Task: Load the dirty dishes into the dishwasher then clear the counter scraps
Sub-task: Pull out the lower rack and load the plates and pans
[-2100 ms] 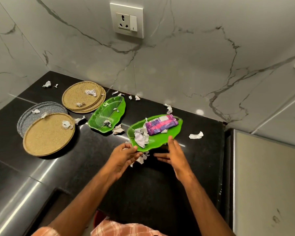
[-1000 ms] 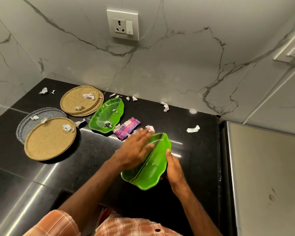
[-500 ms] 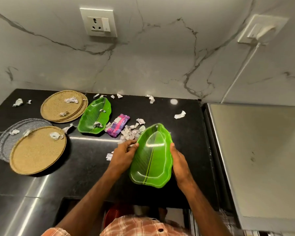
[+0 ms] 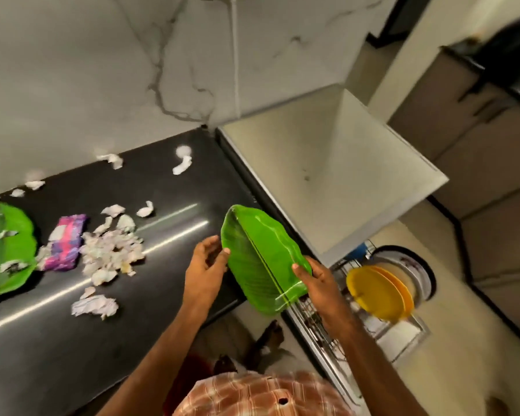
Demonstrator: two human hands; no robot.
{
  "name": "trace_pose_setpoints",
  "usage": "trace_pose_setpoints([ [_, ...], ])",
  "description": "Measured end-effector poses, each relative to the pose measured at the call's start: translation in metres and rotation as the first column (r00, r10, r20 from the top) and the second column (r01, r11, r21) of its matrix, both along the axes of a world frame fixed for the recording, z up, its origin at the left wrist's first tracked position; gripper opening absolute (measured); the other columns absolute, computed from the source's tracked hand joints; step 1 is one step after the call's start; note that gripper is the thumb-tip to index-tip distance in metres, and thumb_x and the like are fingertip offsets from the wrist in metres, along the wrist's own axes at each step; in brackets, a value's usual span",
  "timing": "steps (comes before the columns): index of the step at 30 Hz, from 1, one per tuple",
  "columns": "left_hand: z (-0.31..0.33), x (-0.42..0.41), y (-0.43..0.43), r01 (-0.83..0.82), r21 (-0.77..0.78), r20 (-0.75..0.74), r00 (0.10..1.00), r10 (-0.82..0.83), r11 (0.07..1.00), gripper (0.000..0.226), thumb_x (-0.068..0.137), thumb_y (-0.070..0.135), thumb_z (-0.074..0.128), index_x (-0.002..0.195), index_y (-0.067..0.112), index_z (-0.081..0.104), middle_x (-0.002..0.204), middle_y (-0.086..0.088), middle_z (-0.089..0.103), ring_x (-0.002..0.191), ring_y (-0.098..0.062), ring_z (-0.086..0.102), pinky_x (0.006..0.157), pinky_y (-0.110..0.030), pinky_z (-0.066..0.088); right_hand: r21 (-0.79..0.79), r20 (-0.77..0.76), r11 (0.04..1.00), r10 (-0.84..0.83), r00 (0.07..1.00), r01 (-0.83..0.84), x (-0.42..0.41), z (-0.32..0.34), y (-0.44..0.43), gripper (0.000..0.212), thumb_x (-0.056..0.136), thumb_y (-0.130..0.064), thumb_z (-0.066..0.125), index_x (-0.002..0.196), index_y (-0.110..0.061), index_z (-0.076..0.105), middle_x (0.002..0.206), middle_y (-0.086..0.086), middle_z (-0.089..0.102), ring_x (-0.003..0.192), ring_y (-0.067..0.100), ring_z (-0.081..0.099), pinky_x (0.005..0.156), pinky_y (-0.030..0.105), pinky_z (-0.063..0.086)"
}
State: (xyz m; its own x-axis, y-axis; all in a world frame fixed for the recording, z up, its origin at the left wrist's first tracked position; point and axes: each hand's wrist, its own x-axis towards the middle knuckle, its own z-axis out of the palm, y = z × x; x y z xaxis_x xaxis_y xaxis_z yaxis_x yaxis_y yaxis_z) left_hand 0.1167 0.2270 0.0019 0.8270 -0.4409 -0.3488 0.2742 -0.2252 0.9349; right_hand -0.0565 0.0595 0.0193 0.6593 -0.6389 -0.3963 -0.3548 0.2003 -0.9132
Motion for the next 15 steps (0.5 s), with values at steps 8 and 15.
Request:
trace_pose_setpoints([
  [8, 0.024, -0.039, -0.120, 0.469, 0.368, 0.514, 0.617, -0.596, 0.803, 0.047, 0.089, 0.023, 0.075, 0.134, 0.025, 0.063, 0.128, 0.010, 0.064, 0.115, -0.005, 0.057, 0.100, -0.014, 0.038, -0.037, -0.075, 0.996, -0.089, 0.993, 0.087, -0.115, 0.011, -0.055, 0.024, 0.104, -0.024, 0.059, 0.125, -0.021, 0.070, 0.110, -0.004, 0.078, 0.104, 0.009, 0.073, 0.085, 0.024, 0.058],
  [15, 0.001, -0.108, -0.220, 0.651, 0.530, 0.466, 0.312, -0.828, 0.544, 0.033, 0.085, 0.017, 0.076, 0.115, 0.030, 0.073, 0.106, 0.004, 0.066, 0.103, -0.016, 0.062, 0.096, -0.033, 0.050, -0.119, -0.153, 0.967, -0.243, 0.958, 0.226, -0.222, -0.026, -0.108, 0.028, 0.104, -0.021, 0.061, 0.128, -0.034, 0.068, 0.123, -0.016, 0.069, 0.112, -0.009, 0.061, 0.085, 0.006, 0.048],
])
